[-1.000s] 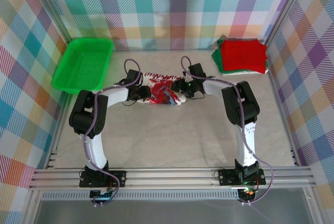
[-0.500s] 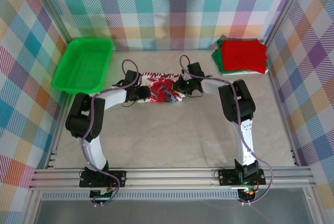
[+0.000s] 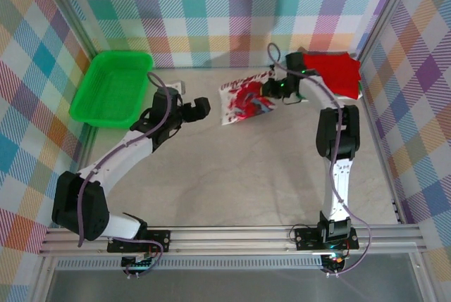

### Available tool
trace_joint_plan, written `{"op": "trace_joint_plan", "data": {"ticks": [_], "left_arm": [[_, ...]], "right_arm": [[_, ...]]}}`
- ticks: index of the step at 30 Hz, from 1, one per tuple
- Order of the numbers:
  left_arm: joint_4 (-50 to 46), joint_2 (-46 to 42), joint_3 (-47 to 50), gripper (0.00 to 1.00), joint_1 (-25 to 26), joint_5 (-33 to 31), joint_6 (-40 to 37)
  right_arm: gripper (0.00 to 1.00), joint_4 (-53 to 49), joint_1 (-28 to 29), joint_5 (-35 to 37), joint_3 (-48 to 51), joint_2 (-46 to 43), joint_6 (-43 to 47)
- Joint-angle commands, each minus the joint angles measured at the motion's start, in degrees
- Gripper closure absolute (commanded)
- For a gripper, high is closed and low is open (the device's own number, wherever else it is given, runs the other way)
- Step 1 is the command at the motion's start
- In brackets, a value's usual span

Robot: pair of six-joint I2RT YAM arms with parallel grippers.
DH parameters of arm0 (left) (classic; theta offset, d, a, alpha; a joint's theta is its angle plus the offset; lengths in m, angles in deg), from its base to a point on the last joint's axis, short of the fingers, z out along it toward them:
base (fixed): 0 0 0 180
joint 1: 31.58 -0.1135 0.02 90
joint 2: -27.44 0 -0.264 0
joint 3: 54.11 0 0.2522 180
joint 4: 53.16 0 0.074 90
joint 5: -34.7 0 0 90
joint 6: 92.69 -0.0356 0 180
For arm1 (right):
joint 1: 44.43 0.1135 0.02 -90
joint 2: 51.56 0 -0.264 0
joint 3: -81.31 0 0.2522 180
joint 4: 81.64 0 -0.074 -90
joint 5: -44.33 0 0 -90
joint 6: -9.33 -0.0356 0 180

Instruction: Fold and stack the t-shirts

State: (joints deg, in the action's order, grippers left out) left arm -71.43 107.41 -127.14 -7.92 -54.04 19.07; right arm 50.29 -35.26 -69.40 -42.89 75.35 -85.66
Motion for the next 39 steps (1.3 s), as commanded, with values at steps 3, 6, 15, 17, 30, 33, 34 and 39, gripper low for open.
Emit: {"op": "trace_joint_plan", "data": {"ticks": [3, 6, 15, 17, 30, 33, 34, 39], "left_arm": [[-0.49, 1.29, -1.88, 0.02, 1.88, 3.46, -3.70], [-0.06, 2.24, -2.60, 0.02, 2.72, 4.56, -4.34], [-1.46, 5.90, -5.47, 0.00, 5.25, 6.35, -7.43], [-1.46, 6.29, -5.49, 0.00, 5.39, 6.43, -7.40], [-2.18, 7.22, -5.51, 0.00, 5.43, 5.74, -7.27], [-2.75, 7.70, -5.94, 0.00, 5.50, 5.26, -7.35], [-3.07, 7.83, -6.20, 0.00, 5.52, 5.12, -7.39], [-4.33, 8.26, -6.87, 0.00, 5.52, 4.21, -7.69]], "right_arm": [[1.00, -21.04, -4.91, 3.27, -18.23, 0.68, 17.55], [1.00, -30.07, -7.28, 4.39, -31.05, 5.38, 21.72], [1.00, -31.69, -11.43, 8.70, -43.20, 8.15, 27.50], [1.00, -30.71, -12.02, 8.98, -43.22, 7.97, 29.94], [1.00, -23.70, -18.61, 11.16, -43.64, 8.75, 32.43], [1.00, -22.04, -20.01, 11.96, -43.55, 9.68, 32.76], [1.00, -21.41, -20.52, 12.35, -43.51, 10.12, 32.73], [1.00, -15.01, -21.91, 18.19, -40.95, 12.19, 33.42]]}}
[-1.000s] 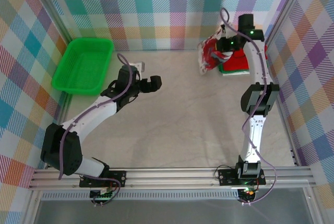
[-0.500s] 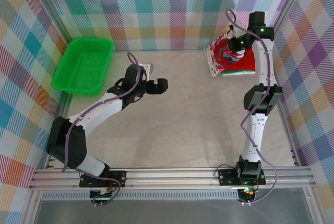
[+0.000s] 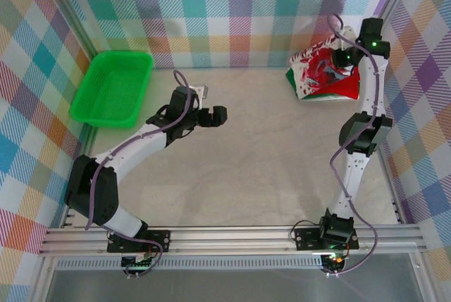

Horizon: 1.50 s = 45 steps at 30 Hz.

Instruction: Fold and stack the t-shirts

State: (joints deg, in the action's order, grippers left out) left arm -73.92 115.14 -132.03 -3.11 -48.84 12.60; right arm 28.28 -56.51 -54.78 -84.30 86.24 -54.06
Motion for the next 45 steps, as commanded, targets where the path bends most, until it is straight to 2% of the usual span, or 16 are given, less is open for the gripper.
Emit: {"op": "trace_joint_plan", "data": {"ticks": [1, 8, 9, 10, 13, 15, 18, 23, 26, 30, 34, 37, 40, 45], "left_arm": [[-2.16, 0.54, -2.15, 0.00, 0.71, -1.18, -1.31], [-4.42, 1.28, -3.40, 0.00, 0.71, -2.55, -1.63], [-4.42, 1.47, -3.58, 0.00, 0.71, -2.80, -1.51], [-4.55, 1.80, -3.84, 0.00, 0.71, -3.14, -1.42], [-5.09, 2.72, -4.97, 0.00, 0.71, -4.25, -0.91], [-5.01, 2.55, -5.27, 0.00, 0.71, -6.23, -0.30], [-2.70, 0.77, -3.54, 0.00, 0.65, -10.74, 0.42], [2.56, -2.68, 0.36, 0.00, 0.45, -18.95, -0.23], [9.58, -5.63, 5.46, 0.00, -0.80, -23.57, -1.01], [19.45, -9.44, 13.59, 0.00, -4.84, -26.66, -1.62], [25.65, -13.60, 21.88, 0.00, -7.64, -38.17, -3.88], [32.36, -17.57, 29.74, 0.00, -9.74, -40.95, -6.00], [31.43, -19.13, 33.31, 0.00, -10.69, -43.61, -6.13], [32.39, -19.61, 38.24, 0.00, -10.80, -48.43, -7.15]], "right_arm": [[1.00, 8.83, -0.98, 5.30, 1.42, 1.86, 2.18], [1.00, 16.88, -3.75, 9.89, 1.49, 6.65, 0.47], [0.73, 18.77, -3.82, 12.64, 1.56, 7.31, -1.20], [0.50, 19.85, -3.79, 14.27, 1.56, 7.89, -2.32], [0.17, 21.10, -3.92, 17.64, 1.31, 8.80, -3.04], [0.02, 19.57, -3.85, 18.53, 0.92, 7.91, -5.46], [0.00, 19.69, -3.70, 16.25, 7.07, 1.90, -11.21], [0.00, 37.74, -0.53, 11.40, 36.77, -17.20, -17.43], [0.00, 43.64, 3.03, 10.37, 50.21, -26.94, -21.89], [0.00, 50.92, 9.11, 13.65, 67.93, -39.32, -24.09], [0.00, 58.98, 12.86, 13.32, 86.12, -50.66, -27.38], [0.00, 61.10, 16.34, 15.01, 96.51, -56.41, -29.07], [0.00, 63.85, 20.18, 19.03, 105.28, -61.51, -27.51], [0.00, 69.22, 20.95, 22.01, 119.35, -71.10, -29.29]]}}
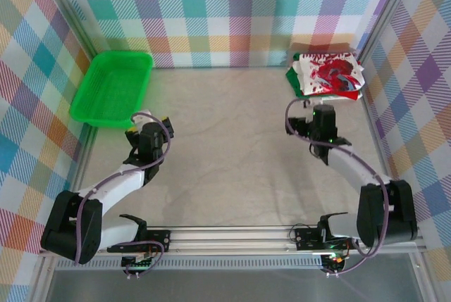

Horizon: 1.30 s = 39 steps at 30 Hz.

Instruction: Fold and stack the t-shirts

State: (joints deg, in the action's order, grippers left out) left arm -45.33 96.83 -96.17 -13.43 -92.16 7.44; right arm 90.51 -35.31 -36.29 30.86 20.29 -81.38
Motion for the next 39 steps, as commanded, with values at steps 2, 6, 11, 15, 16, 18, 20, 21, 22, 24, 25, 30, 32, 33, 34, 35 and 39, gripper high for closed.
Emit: {"op": "trace_joint_plan", "data": {"ticks": [2, 6, 11, 15, 16, 18, 20, 21, 22, 24, 25, 30, 32, 33, 34, 35, 39], "left_arm": [[2.98, -1.78, 3.96, 0.00, -0.58, -6.01, -3.22], [2.77, -0.11, 6.61, 0.00, -1.82, -5.24, -4.67], [9.77, 1.70, 8.43, 0.00, -4.77, 3.23, -8.77], [11.39, 3.44, 7.79, 0.00, -8.51, 5.64, -8.71], [13.55, 3.87, 8.29, 0.00, -9.30, 6.91, -9.12], [20.31, 5.68, 9.70, 0.00, -11.58, 9.65, -8.04], [22.64, 7.99, 9.49, 0.00, -14.17, 14.97, -5.05], [24.72, 9.78, 9.45, 0.00, -14.52, 16.65, -5.00], [24.56, 11.15, 8.80, 0.00, -14.55, 17.52, -5.35], [26.33, 14.16, 8.16, 0.00, -14.55, 20.40, -6.56], [28.21, 15.78, 8.32, 0.00, -14.55, 22.49, -7.62], [30.80, 18.00, 8.60, 0.00, -14.34, 31.78, -11.50], [32.02, 19.47, 8.56, 0.00, -13.38, 35.38, -14.48], [31.12, 19.54, 8.12, 0.00, -13.23, 35.87, -14.95], [29.51, 19.55, 7.26, 0.00, -13.19, 35.37, -14.73], [28.21, 19.99, 6.01, 0.00, -13.22, 34.19, -14.19], [24.54, 20.35, 4.03, 0.00, -14.46, 32.29, -11.82]], "right_arm": [[0.00, 7.98, -0.25, 4.83, 8.06, -7.51, -1.49], [0.00, 11.89, -0.40, 8.20, 13.36, -8.10, -1.97], [0.00, 17.56, -3.15, 5.51, 15.26, -3.50, -1.94], [0.00, 20.81, -6.56, 2.88, 14.09, -0.13, -1.89], [0.00, 22.00, -7.60, 1.77, 14.10, 0.31, -2.16], [0.01, 23.32, -10.09, -1.26, 13.68, 1.58, -2.96], [0.00, 26.18, -11.55, -3.58, 13.91, 2.57, -3.23], [0.00, 28.38, -11.93, -4.69, 14.22, 3.36, -2.57], [0.00, 29.71, -12.02, -5.70, 14.16, 4.20, -2.23], [0.00, 27.00, -12.64, -8.91, 11.51, 6.32, -1.83], [0.00, 25.48, -12.64, -10.84, 10.13, 7.23, -1.19], [0.00, 38.51, -12.47, -21.30, 14.09, 10.49, -0.22], [0.00, 45.89, -12.53, -22.04, 16.09, 13.78, -0.18], [0.00, 45.46, -12.42, -22.97, 15.68, 14.40, 0.44], [0.00, 44.78, -12.26, -23.16, 14.98, 15.35, 0.95], [0.00, 46.00, -12.06, -22.63, 14.49, 16.92, 0.61], [0.00, 42.01, -11.34, -16.46, 13.32, 16.14, -0.59]]}}
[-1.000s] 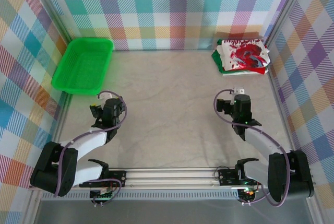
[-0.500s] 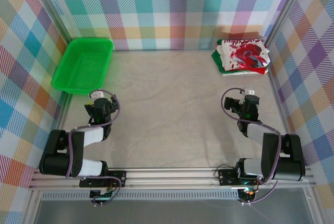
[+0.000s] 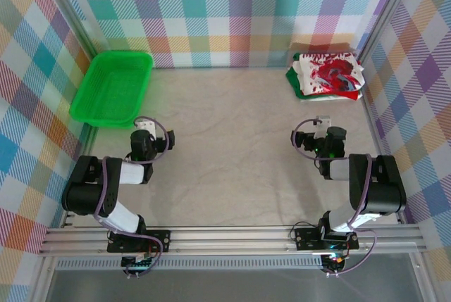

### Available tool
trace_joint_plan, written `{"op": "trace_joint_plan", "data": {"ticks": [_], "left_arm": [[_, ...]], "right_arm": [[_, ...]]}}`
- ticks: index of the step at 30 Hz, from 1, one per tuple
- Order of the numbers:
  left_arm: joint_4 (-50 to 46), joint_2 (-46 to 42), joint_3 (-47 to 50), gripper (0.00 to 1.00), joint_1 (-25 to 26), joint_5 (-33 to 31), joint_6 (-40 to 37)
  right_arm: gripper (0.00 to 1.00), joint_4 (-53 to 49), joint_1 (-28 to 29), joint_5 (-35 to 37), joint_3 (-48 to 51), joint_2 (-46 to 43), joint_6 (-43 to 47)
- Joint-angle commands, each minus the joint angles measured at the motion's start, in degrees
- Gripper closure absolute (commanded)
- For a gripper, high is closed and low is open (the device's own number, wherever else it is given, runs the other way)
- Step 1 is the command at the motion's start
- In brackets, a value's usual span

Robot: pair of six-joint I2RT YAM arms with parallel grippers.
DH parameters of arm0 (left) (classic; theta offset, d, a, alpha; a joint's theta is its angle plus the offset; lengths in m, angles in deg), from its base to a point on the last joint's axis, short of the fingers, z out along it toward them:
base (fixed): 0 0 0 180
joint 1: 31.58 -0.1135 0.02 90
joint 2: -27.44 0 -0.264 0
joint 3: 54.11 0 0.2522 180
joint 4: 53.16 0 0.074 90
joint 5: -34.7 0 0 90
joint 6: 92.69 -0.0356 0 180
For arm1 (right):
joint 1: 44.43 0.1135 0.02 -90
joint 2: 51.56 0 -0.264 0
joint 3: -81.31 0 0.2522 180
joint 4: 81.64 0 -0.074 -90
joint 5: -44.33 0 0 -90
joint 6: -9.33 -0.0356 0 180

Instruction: Fold and stack the t-shirts

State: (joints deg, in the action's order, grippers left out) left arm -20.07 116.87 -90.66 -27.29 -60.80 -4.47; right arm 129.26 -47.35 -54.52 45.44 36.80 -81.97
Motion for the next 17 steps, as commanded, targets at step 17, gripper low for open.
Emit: {"op": "trace_joint_plan", "data": {"ticks": [17], "left_arm": [[-0.93, 0.22, -1.47, 0.00, -0.52, 0.84, 0.10]], "right_arm": [[0.00, 2.71, 2.31, 4.36, -1.71, -0.20, 0.84]]}}
